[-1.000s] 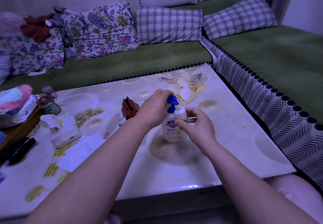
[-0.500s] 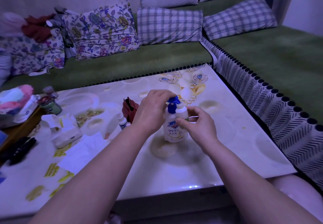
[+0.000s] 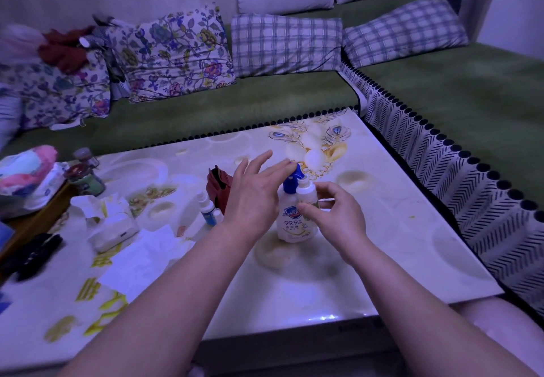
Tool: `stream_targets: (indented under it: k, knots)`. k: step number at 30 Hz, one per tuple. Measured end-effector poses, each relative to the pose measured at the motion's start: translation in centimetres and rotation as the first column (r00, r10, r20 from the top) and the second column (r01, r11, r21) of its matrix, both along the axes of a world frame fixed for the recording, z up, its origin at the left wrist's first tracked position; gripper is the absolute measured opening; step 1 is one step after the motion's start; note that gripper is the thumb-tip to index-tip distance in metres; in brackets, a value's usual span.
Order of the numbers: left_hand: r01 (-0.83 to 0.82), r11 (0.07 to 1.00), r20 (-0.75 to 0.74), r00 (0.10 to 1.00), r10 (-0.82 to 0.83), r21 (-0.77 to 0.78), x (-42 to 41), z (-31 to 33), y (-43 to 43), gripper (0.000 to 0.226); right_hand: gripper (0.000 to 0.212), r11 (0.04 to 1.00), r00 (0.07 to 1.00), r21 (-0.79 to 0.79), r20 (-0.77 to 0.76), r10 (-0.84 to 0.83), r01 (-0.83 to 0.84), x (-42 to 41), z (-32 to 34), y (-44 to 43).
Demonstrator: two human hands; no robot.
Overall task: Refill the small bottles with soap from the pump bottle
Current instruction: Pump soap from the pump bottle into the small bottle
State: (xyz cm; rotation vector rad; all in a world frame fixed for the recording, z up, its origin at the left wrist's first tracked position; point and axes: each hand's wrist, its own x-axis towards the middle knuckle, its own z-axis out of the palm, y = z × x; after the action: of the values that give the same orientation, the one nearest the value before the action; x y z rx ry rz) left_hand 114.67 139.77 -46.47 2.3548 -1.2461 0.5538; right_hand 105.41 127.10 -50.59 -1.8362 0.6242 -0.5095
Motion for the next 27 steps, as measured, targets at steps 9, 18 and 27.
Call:
stream_targets:
  k: [9,18,27]
  knots:
    - [-0.009,1.0,-0.027,1.0,0.009,-0.01,-0.2,-0.7,0.0,0.056,0.036,1.0,0.999,0.008,-0.034,0.001,0.0,0.0,-0.6,0.0]
    - [-0.03,0.999,-0.049,0.998,0.029,-0.02,-0.6,-0.4,-0.3,0.048,0.039,1.0,1.0,0.014,-0.005,0.007,-0.007,-0.1,-0.5,-0.1]
    - [-0.052,0.999,-0.098,0.994,0.052,0.007,-0.1,0.3,-0.6,0.043,0.038,1.0,1.0,-0.006,0.004,0.004,-0.004,-0.1,-0.2,0.2]
